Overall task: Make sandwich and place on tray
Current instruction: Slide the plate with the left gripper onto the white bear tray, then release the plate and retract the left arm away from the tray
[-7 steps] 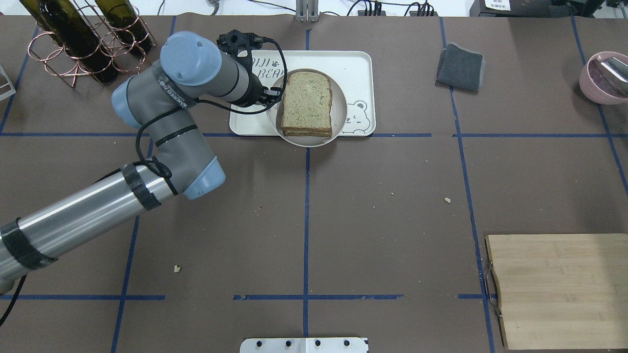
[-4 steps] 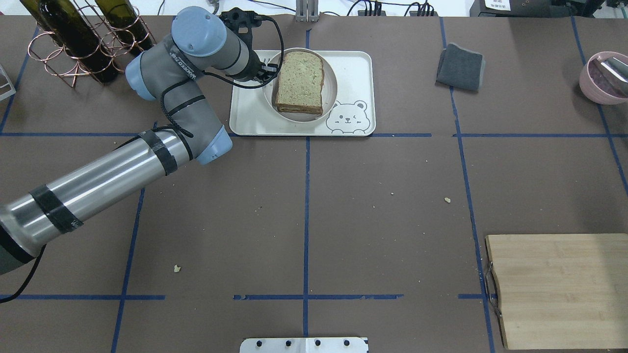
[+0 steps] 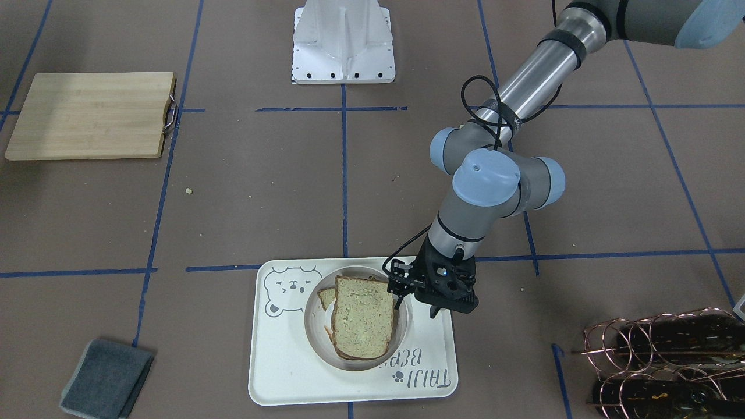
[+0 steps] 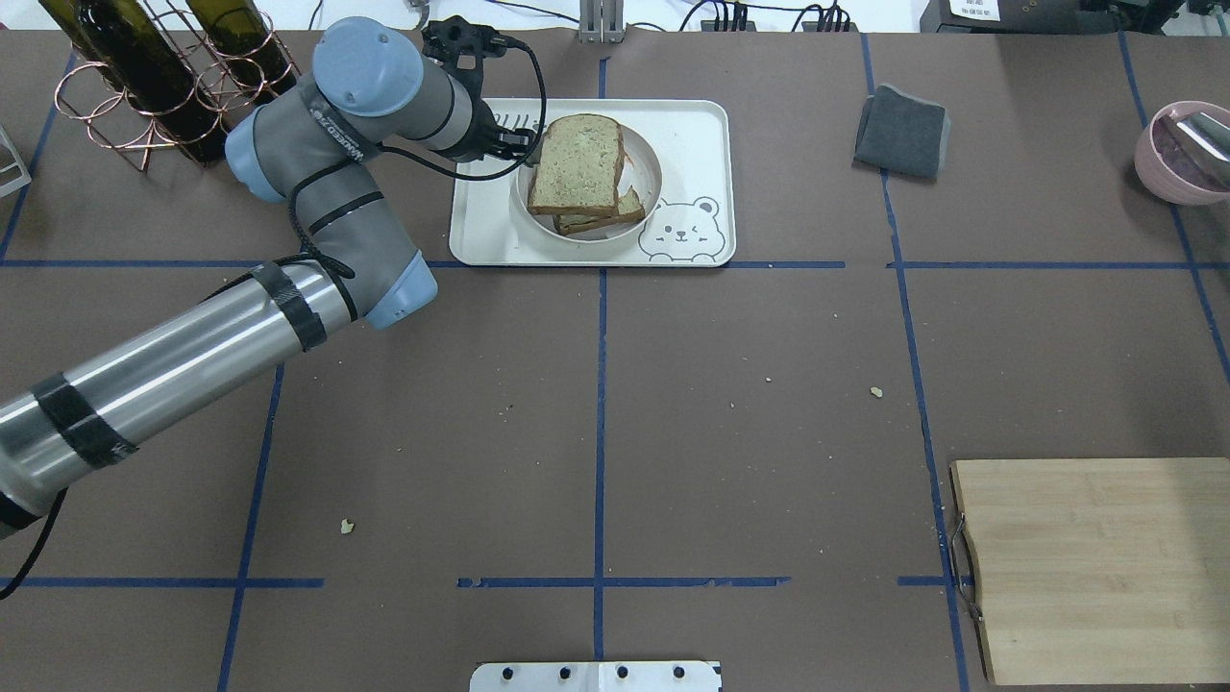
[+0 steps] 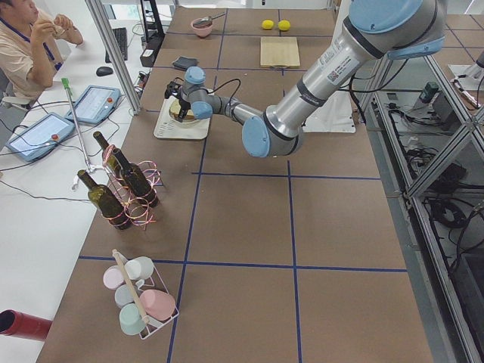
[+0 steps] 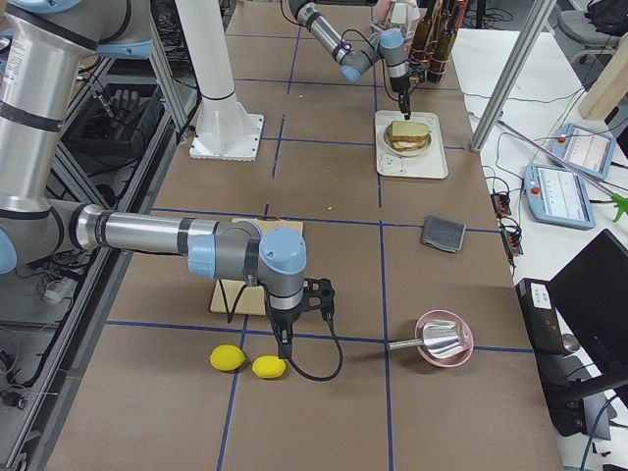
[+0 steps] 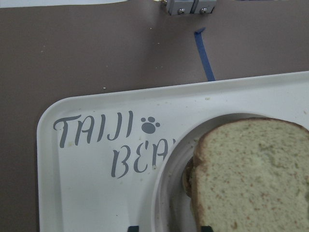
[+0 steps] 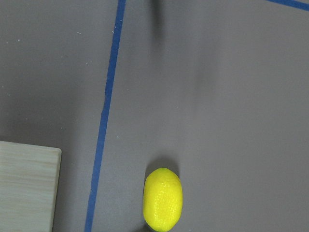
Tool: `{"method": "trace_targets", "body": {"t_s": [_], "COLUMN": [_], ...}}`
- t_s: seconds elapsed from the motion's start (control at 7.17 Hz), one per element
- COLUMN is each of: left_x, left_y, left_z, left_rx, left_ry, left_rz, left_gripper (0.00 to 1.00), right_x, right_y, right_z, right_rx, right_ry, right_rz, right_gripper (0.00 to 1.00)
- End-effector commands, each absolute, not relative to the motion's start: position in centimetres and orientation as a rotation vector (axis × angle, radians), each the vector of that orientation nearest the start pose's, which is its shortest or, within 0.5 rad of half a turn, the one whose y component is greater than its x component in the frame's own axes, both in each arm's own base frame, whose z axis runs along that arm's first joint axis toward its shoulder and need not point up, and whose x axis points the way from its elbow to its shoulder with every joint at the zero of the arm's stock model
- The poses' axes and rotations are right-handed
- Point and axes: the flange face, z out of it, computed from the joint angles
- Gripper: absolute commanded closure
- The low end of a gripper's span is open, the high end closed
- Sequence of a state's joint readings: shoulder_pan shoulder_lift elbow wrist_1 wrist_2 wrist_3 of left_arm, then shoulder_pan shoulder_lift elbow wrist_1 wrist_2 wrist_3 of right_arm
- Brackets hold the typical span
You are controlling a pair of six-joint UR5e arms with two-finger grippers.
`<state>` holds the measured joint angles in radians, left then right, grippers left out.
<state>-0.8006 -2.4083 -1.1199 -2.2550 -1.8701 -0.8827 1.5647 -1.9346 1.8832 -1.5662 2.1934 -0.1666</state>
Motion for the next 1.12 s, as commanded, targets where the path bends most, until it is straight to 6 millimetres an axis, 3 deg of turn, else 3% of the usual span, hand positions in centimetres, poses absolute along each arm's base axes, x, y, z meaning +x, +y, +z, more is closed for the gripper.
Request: {"method": "trace_targets", "body": {"t_s": [0.0, 0.14, 0.28, 0.42, 0.56, 0.7, 0.84, 0.98], "left_x": [39.4, 33.8, 28.3, 22.4, 15.3, 9.5, 3.8, 0.4], "left_y": [-60.6, -57.7, -55.8, -55.2, -52.8, -50.8, -48.4, -44.9], "left_z": [25.3, 26.4, 29.9, 33.7, 40.1, 46.3, 51.3, 55.8], "left_rx": [0.538, 0.557, 0.551, 0.536, 0.478, 0.466, 0.412, 0.341], "left_ry": [0.885, 0.862, 0.821, 0.799, 0.801, 0.762, 0.785, 0.780], "left_rz": [0.153, 0.240, 0.280, 0.308, 0.336, 0.451, 0.397, 0.316], "left_gripper": [0.00, 0.00, 0.00, 0.00, 0.00, 0.00, 0.00, 0.00], "right_x": [7.3, 7.3, 6.9, 6.8, 6.8, 6.8, 6.8, 6.8], "right_y": [-34.2, -34.2, -34.1, -34.1, -34.1, -33.9, -33.9, -33.6], "right_z": [65.9, 66.1, 66.0, 65.8, 65.8, 65.9, 65.9, 66.1], "right_rx": [0.018, 0.015, 0.016, 0.019, 0.019, 0.016, 0.016, 0.011], "right_ry": [-0.630, -0.630, -0.671, -0.688, -0.690, -0.692, -0.692, -0.692], "right_rz": [-0.153, -0.152, -0.151, -0.153, -0.153, -0.152, -0.152, -0.151], "right_gripper": [0.00, 0.00, 0.00, 0.00, 0.00, 0.00, 0.00, 0.00]}}
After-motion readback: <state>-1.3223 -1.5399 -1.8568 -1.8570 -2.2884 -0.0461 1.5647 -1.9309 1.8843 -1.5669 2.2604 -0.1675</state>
